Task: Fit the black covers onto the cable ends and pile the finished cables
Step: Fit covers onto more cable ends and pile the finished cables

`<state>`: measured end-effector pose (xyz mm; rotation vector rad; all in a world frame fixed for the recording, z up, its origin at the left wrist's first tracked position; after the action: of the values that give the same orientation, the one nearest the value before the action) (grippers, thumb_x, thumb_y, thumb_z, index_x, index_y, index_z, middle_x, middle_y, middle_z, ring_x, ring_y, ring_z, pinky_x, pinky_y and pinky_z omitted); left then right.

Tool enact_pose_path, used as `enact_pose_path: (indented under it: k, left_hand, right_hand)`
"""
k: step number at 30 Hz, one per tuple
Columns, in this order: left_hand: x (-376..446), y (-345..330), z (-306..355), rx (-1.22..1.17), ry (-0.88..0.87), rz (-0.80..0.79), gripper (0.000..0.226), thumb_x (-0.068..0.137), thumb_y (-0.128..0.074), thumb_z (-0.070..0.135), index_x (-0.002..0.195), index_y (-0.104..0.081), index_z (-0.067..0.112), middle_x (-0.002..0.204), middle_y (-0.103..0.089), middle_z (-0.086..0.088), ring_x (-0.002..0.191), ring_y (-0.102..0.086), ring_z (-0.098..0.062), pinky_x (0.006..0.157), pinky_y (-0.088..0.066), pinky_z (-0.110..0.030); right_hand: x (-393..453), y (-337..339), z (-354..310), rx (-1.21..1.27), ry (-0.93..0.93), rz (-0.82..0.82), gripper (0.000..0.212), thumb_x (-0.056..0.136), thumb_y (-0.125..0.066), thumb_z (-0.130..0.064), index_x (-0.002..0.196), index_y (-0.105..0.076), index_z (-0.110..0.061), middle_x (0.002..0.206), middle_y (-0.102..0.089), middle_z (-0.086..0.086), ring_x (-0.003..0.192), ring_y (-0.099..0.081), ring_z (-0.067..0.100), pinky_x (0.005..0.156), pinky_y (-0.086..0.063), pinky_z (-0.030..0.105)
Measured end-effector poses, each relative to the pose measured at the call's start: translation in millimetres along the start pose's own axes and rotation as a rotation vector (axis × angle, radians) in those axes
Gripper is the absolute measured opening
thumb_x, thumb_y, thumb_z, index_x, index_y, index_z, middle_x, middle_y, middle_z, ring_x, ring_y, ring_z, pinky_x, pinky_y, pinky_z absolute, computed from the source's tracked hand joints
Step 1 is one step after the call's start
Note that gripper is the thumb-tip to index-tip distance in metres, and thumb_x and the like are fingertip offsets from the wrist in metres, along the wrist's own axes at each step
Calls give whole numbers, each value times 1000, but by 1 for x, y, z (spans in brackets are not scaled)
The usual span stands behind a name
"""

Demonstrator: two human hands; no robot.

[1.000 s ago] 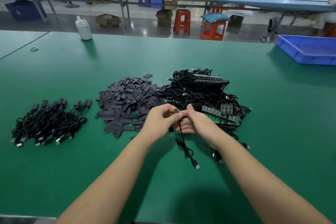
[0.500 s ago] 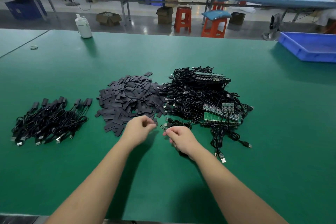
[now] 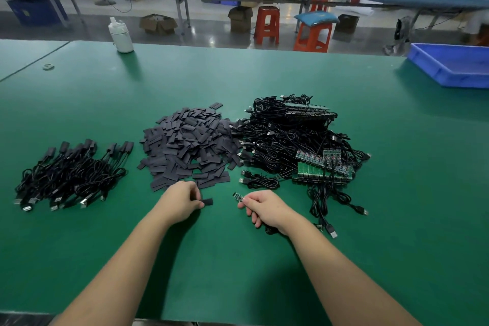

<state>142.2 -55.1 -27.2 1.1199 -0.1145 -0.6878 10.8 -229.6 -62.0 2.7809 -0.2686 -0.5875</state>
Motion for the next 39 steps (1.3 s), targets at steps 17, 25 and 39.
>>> enact_pose_path:
  k: [17,25,39]
  left_hand:
    - [-20,-56,46,-779,-30,132,14,93,-64,11,87,-71,22,63,-70,-7,50,-63,-16,57,-53,-28]
    - [-23,-56,49,-654,-165,161,25,80,-81,22,90,-70,42,63,-63,3,57,-58,-6,61,-51,-23]
    - [-20,-52,33,-916,-43,189,18,92,-65,5,101,-72,19,76,-75,-5,44,-60,-20,48,-50,-21]
  right_hand:
    - [3,3,1,93,-21,18,13,101,-59,-23,95,-69,-18,67,-56,-2,46,-53,8,44,-46,22]
    - [5,2,0,54,-42,22,19,102,-56,-22,90,-66,-11,68,-53,0,44,-53,8,41,-43,21]
    - [3,5,7,189,-83,-62,19,102,-55,-20,105,-74,-14,62,-54,-6,47,-52,7,44,-44,21]
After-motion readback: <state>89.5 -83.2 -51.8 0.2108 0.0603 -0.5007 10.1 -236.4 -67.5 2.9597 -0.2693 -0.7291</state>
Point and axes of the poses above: each hand's wrist, its own x-axis towards the middle knuckle, its own y-axis out of the back of the hand, z = x × y, the point moved 9 cm from there along x, towards the middle knuckle
